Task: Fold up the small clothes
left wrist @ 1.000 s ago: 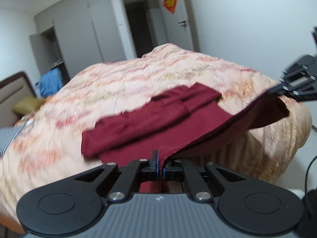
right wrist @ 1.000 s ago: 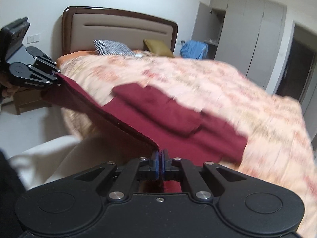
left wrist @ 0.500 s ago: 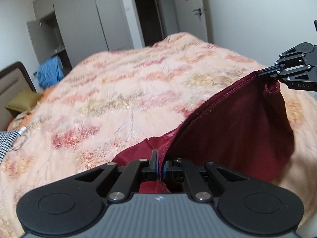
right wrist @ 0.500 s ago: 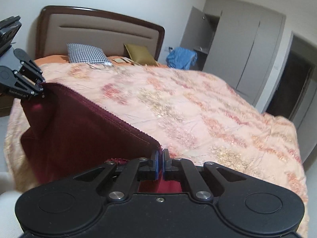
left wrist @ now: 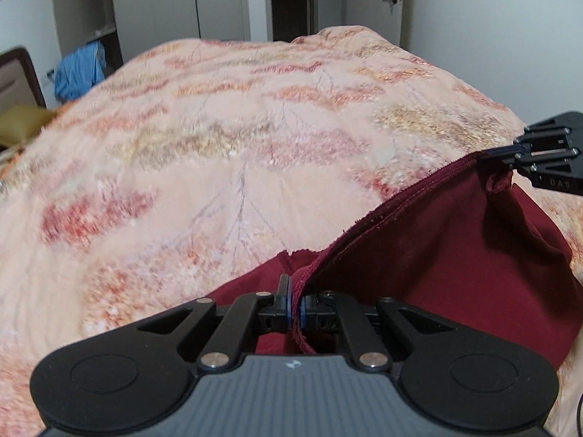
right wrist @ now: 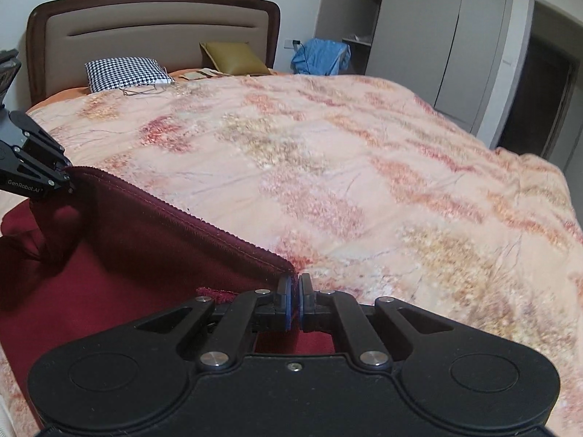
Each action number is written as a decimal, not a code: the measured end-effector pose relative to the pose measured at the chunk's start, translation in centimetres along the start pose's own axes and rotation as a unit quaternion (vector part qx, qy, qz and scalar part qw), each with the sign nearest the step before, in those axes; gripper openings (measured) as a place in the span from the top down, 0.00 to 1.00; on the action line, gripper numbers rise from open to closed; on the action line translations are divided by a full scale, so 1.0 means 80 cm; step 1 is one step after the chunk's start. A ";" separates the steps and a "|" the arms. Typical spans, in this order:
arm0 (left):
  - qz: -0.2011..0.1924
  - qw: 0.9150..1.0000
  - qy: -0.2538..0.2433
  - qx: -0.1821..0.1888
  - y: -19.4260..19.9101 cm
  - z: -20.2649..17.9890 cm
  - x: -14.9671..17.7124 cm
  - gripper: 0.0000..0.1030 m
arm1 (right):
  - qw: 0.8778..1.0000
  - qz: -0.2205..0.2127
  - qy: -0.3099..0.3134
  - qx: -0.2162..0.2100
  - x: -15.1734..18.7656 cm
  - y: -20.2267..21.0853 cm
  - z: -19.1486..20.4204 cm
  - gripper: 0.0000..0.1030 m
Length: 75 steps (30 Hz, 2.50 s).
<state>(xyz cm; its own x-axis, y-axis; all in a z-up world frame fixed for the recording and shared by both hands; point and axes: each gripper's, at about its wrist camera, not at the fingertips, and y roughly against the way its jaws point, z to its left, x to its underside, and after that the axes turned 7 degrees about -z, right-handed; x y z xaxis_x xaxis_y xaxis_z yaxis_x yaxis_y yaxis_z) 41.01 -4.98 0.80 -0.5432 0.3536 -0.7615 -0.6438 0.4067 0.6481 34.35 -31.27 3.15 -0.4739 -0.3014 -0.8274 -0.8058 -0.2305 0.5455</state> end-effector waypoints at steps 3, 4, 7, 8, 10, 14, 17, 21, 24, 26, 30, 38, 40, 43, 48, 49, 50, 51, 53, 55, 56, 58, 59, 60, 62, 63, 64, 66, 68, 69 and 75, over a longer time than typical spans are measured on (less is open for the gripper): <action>0.006 1.000 0.021 0.008 -0.012 0.010 0.006 0.94 | 1.000 0.006 -0.010 0.001 0.007 -0.010 -0.003 0.93; 0.007 0.999 0.029 0.013 -0.014 0.012 0.008 0.92 | 1.000 0.007 -0.016 0.002 0.009 -0.011 -0.004 0.85; 0.003 0.998 0.058 0.029 -0.013 0.022 0.010 0.58 | 0.999 0.005 -0.042 -0.002 0.013 -0.013 -0.010 0.54; -0.001 0.997 0.069 0.031 -0.011 0.027 0.011 0.40 | 0.999 0.003 -0.049 -0.001 0.014 -0.011 -0.012 0.39; -0.013 0.995 0.089 0.039 -0.003 0.035 0.010 0.35 | 0.998 -0.003 -0.064 0.003 0.017 -0.008 -0.018 0.24; -0.045 0.992 0.110 0.046 0.020 0.047 0.015 0.18 | 0.994 -0.018 -0.109 0.007 0.027 0.012 -0.030 0.13; -0.066 0.991 0.107 0.043 0.040 0.048 0.023 0.12 | 0.993 -0.025 -0.114 0.010 0.039 0.033 -0.026 0.10; -0.079 0.989 0.116 0.037 0.060 0.044 0.042 0.10 | 0.996 -0.021 -0.090 0.011 0.064 0.058 -0.004 0.08; -0.082 0.991 0.096 0.037 0.073 0.028 0.063 0.06 | 0.998 -0.015 -0.056 0.017 0.086 0.069 0.019 0.07; -0.073 0.995 0.068 0.031 0.075 0.011 0.080 0.05 | 0.999 -0.011 -0.041 0.022 0.099 0.072 0.033 0.07; -0.052 0.999 0.013 -0.010 0.068 -0.022 0.113 0.06 | 0.999 -0.013 -0.001 0.050 0.121 0.070 0.056 0.08; -0.058 0.995 0.064 -0.057 0.063 -0.011 0.120 0.74 | 0.996 -0.037 0.003 0.080 0.122 0.056 0.056 0.48; -0.069 0.991 0.096 -0.057 0.065 0.002 0.114 0.89 | 0.996 -0.041 -0.025 0.081 0.115 0.054 0.046 0.66; -0.090 0.986 0.129 -0.060 0.070 0.018 0.106 0.93 | 0.992 -0.046 -0.079 0.083 0.105 0.052 0.025 0.94; -0.114 0.975 0.178 -0.073 0.076 0.043 0.099 0.93 | 0.981 -0.069 -0.148 0.105 0.092 0.058 -0.012 0.95; -0.106 0.973 0.191 -0.077 0.070 0.048 0.100 0.93 | 0.980 -0.063 -0.155 0.110 0.093 0.054 -0.018 0.95; -0.096 0.971 0.205 -0.080 0.064 0.053 0.103 0.93 | 0.979 -0.057 -0.163 0.113 0.096 0.050 -0.022 0.95; -0.088 0.969 0.219 -0.080 0.057 0.057 0.107 0.93 | 0.977 -0.050 -0.173 0.111 0.101 0.046 -0.027 0.94; -0.078 0.966 0.235 -0.080 0.047 0.062 0.117 0.93 | 0.975 -0.035 -0.193 0.107 0.110 0.039 -0.033 0.93; -0.080 0.965 0.238 -0.078 0.046 0.062 0.125 0.91 | 0.974 -0.029 -0.194 0.112 0.117 0.040 -0.033 0.89; -0.080 0.965 0.239 -0.077 0.047 0.062 0.127 0.90 | 0.974 -0.029 -0.193 0.113 0.120 0.043 -0.030 0.83; -0.081 0.964 0.241 -0.076 0.051 0.062 0.130 0.87 | 0.974 -0.030 -0.194 0.113 0.124 0.051 -0.029 0.78; -0.081 0.964 0.241 -0.075 0.053 0.062 0.131 0.82 | 0.974 -0.032 -0.193 0.113 0.126 0.055 -0.029 0.74; -0.080 0.964 0.241 -0.075 0.054 0.063 0.131 0.79 | 0.974 -0.032 -0.192 0.114 0.129 0.060 -0.027 0.71; -0.081 0.963 0.244 -0.076 0.060 0.062 0.131 0.67 | 0.974 -0.034 -0.191 0.115 0.133 0.069 -0.025 0.63; -0.082 0.963 0.245 -0.076 0.063 0.062 0.133 0.62 | 0.974 -0.035 -0.193 0.114 0.135 0.074 -0.022 0.61; -0.084 0.963 0.246 -0.078 0.067 0.061 0.133 0.54 | 0.974 -0.035 -0.194 0.113 0.138 0.079 -0.021 0.57; -0.086 0.962 0.244 -0.085 0.076 0.058 0.138 0.48 | 0.974 -0.036 -0.195 0.112 0.144 0.091 -0.012 0.50; -0.086 0.961 0.243 -0.096 0.083 0.057 0.145 0.46 | 0.974 -0.035 -0.193 0.113 0.151 0.102 -0.001 0.43; -0.084 0.961 0.241 -0.105 0.086 0.056 0.148 0.46 | 0.974 -0.034 -0.190 0.116 0.156 0.107 0.005 0.42; -0.078 0.956 0.255 -0.121 0.095 0.062 0.167 0.45 | 0.976 -0.019 -0.149 0.159 0.177 0.123 0.035 0.33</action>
<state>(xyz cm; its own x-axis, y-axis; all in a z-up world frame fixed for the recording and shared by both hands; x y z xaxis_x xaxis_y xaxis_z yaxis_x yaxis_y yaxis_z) 31.57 7.03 -4.39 -0.5834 -0.1773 -0.7926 -0.8104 0.1919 0.5536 18.73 -35.22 -3.59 -0.4852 -0.0050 -0.8744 -0.8720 0.0767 0.4834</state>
